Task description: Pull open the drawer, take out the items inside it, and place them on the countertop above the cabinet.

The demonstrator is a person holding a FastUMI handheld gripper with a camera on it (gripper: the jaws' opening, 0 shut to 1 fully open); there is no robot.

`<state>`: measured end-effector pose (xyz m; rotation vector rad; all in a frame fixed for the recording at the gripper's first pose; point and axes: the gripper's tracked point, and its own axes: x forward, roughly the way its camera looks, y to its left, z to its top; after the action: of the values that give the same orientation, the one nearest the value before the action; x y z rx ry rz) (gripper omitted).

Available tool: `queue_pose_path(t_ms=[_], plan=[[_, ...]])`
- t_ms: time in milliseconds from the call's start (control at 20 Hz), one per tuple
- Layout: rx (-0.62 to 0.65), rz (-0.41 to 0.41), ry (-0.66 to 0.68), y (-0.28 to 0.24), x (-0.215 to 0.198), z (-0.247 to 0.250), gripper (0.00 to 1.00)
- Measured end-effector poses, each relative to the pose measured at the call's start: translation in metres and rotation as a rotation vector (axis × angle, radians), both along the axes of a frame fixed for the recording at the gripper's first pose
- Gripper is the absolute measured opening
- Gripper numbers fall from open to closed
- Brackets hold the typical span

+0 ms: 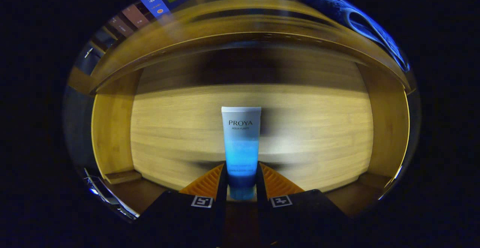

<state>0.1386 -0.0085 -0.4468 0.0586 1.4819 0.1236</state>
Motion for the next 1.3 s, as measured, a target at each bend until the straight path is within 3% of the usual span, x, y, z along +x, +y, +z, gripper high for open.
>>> queue_pose_path(t_ms=[450, 650, 950, 1150, 1300], plan=[[0.126, 0.025, -0.092, 0.006, 0.008, 0.073, 0.41], [0.174, 0.001, -0.143, 0.012, 0.049, 0.122, 0.41], [0.050, -0.044, -0.203, -0.004, 0.142, 0.104, 0.41], [0.008, -0.094, -0.161, -0.004, 0.175, 0.077, 0.41], [-0.030, -0.088, -0.138, -0.006, 0.188, 0.060, 0.41]])
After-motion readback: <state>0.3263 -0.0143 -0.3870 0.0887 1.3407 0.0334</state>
